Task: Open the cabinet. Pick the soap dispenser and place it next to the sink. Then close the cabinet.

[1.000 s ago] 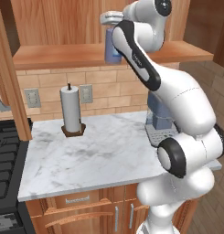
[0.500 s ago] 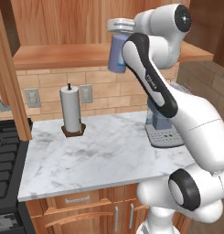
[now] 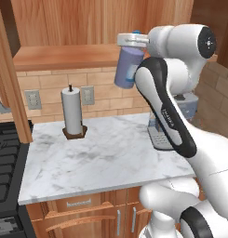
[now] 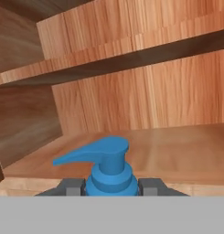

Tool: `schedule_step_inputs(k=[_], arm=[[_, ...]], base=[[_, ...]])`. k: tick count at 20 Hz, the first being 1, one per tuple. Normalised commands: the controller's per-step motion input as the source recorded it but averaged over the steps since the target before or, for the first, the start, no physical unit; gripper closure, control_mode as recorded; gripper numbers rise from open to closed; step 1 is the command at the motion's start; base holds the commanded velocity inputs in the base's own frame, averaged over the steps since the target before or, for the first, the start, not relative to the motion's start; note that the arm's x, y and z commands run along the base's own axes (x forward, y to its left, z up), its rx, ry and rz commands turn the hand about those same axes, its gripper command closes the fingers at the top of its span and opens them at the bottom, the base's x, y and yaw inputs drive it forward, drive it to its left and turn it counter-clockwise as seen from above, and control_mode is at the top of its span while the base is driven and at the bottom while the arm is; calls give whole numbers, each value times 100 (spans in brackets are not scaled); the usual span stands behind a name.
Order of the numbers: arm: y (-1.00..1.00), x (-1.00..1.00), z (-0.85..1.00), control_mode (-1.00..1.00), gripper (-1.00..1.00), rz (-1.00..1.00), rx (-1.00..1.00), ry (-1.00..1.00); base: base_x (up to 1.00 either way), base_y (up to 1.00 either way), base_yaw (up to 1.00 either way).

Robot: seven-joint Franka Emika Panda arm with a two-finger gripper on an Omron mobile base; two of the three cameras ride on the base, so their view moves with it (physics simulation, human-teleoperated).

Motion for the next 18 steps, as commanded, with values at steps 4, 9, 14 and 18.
schedule_step_inputs(k=[4, 9, 14, 18], arm=[[0, -67, -29, -100, 100, 0, 0, -8], [-4, -52, -36, -100, 100, 0, 0, -10], [-8, -30, -39, -100, 100, 0, 0, -2], [-9, -11, -39, -100, 100, 1, 0, 2]], base=[[0, 0, 0], [0, 0, 0], [0, 0, 0], [0, 0, 0]])
